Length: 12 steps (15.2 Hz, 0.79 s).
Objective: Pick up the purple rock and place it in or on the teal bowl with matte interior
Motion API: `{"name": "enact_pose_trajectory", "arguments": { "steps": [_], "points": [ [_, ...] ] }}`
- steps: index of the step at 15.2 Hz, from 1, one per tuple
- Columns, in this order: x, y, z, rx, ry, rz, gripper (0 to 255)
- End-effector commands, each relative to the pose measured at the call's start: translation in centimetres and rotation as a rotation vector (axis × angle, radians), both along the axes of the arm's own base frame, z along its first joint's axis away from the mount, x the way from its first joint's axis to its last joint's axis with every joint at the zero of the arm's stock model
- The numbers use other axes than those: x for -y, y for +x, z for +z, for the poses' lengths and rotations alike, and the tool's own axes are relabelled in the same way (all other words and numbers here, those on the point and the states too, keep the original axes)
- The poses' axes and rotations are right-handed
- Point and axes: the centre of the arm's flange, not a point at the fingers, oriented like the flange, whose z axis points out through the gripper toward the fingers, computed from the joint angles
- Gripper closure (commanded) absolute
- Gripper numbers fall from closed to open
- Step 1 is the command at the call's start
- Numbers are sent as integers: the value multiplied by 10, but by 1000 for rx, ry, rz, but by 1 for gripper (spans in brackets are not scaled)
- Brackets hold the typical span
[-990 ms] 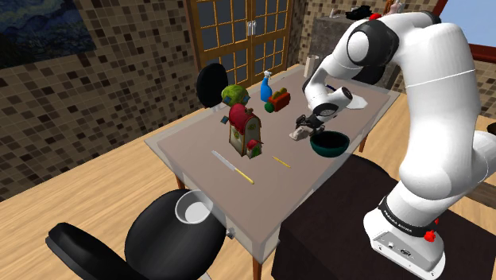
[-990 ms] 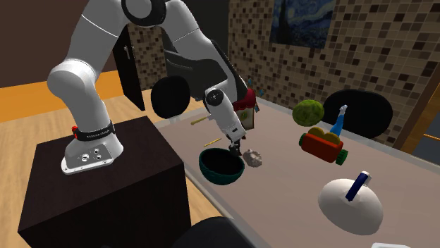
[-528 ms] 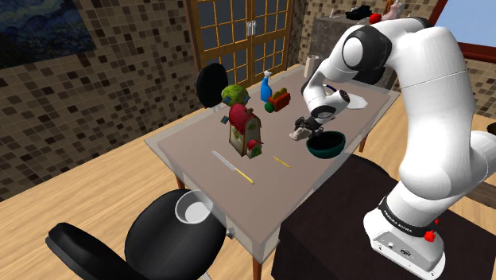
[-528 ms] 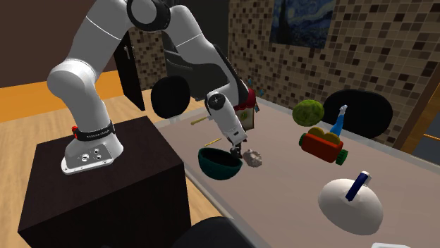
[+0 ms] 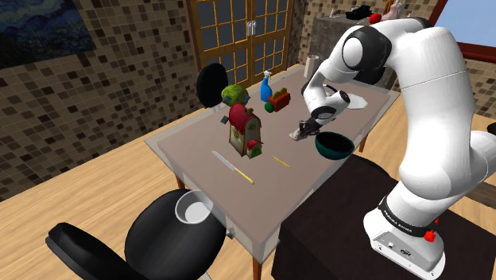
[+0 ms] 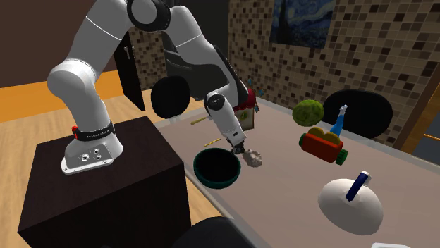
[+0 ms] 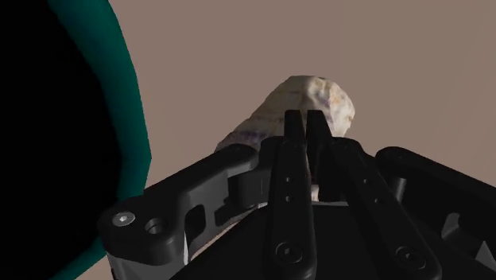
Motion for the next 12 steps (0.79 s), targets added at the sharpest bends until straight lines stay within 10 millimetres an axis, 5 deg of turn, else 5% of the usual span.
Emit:
{"name": "enact_pose_trajectory", "arguments": {
  "steps": [1, 5, 6, 9, 12],
  "points": [
    [0, 0, 0, -1, 0, 0, 255],
    [0, 0, 0, 0, 0, 0, 255],
    [0, 0, 0, 0, 0, 0, 0],
    [44, 60, 26, -287, 171, -232, 0],
    [103, 110, 27, -574, 343, -465, 0]
  ]
}}
